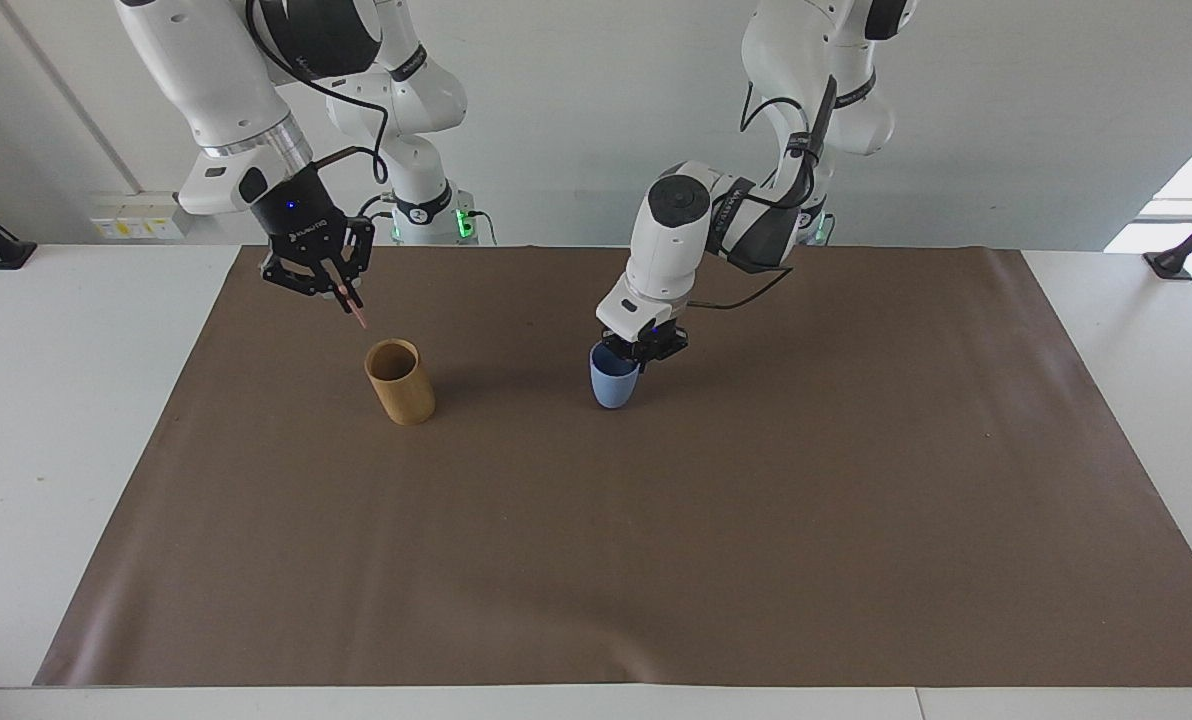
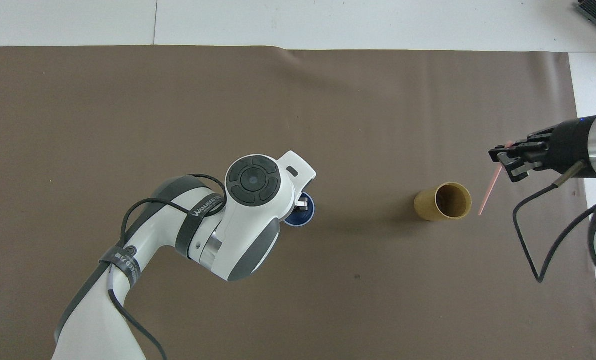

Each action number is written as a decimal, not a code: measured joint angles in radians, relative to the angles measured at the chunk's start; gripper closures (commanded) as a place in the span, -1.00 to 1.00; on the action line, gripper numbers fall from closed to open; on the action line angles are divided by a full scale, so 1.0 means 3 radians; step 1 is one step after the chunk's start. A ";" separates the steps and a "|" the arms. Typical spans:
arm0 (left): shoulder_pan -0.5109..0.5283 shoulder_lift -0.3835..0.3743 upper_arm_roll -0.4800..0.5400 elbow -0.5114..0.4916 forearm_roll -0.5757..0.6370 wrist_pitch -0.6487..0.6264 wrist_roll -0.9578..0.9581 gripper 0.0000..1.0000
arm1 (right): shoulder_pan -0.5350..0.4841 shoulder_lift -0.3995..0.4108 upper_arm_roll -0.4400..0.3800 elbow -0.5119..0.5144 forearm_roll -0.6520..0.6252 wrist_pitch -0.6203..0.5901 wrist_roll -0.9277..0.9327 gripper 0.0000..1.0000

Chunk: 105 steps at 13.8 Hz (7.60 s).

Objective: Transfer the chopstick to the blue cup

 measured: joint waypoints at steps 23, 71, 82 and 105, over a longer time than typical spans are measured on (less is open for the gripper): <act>0.1150 -0.0946 0.0127 0.0375 0.0415 -0.1063 0.1338 -1.00 | 0.1212 0.0561 0.0269 0.0077 -0.0072 0.1374 0.2366 1.00; 0.2159 -0.1137 0.0103 0.1162 0.0264 -0.2352 0.2104 -1.00 | -0.0231 0.0040 -0.0155 0.0349 -0.0539 -0.1041 0.2090 -1.00; 0.2159 -0.1137 0.0103 0.1162 0.0264 -0.2352 0.2104 -1.00 | -0.0218 0.0009 -0.0122 0.0600 -0.0577 -0.1290 0.1827 -1.00; 0.2159 -0.1137 0.0103 0.1162 0.0264 -0.2352 0.2104 -1.00 | -0.0217 0.0023 -0.0117 0.0602 -0.0578 -0.1229 0.1796 -1.00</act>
